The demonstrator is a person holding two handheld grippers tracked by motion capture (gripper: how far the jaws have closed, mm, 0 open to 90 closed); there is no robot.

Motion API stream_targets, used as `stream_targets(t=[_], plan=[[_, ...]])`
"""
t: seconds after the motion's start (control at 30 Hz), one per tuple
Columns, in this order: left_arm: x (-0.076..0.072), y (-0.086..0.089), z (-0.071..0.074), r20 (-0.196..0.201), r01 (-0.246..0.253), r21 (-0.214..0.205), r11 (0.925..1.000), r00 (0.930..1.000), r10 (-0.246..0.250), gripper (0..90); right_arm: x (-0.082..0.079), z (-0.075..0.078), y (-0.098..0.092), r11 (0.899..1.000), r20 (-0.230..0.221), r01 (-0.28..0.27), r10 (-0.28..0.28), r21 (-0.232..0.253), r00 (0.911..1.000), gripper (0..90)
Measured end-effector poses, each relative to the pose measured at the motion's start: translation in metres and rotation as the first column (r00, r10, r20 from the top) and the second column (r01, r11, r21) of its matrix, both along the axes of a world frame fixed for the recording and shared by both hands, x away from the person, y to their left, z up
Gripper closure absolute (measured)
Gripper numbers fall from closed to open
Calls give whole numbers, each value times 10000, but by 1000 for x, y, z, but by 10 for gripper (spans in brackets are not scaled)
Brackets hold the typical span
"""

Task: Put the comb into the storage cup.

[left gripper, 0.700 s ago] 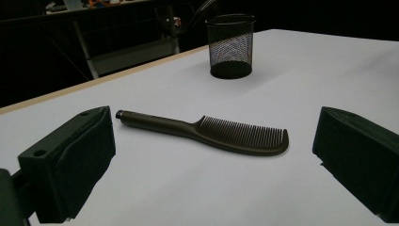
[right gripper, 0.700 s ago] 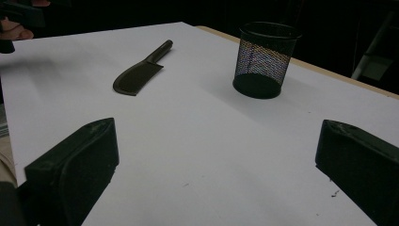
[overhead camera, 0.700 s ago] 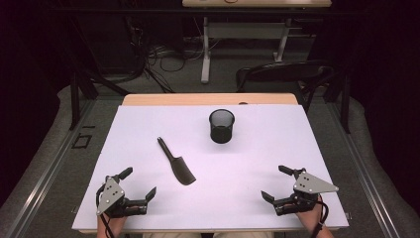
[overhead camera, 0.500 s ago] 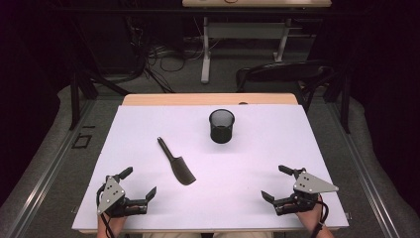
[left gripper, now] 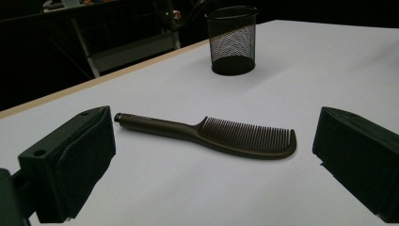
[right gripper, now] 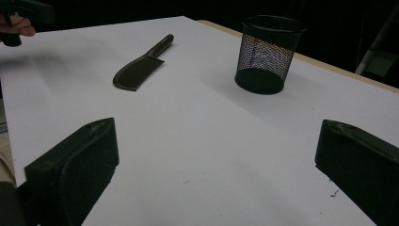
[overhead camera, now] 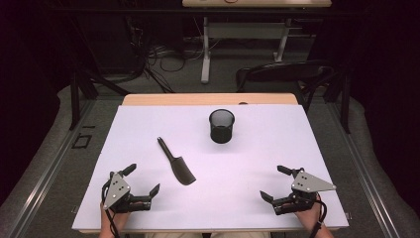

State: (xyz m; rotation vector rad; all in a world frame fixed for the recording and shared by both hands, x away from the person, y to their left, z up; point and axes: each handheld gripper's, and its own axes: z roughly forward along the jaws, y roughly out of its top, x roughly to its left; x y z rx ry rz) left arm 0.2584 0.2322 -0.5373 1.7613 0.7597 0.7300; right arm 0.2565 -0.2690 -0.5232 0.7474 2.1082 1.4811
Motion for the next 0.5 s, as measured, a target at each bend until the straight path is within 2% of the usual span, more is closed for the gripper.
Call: stream_targets(t=[0.17, 0.5], plan=[[7, -1, 0, 21, -99, 149, 9998, 9999, 99, 0, 0, -1, 0, 10000, -38, -23, 23, -17, 10000, 0], [20, -2, 0, -27, -184, 145, 9997, 9998, 185, 0, 2, -1, 1, 10000, -5, -48, 48, -72, 10000, 0]])
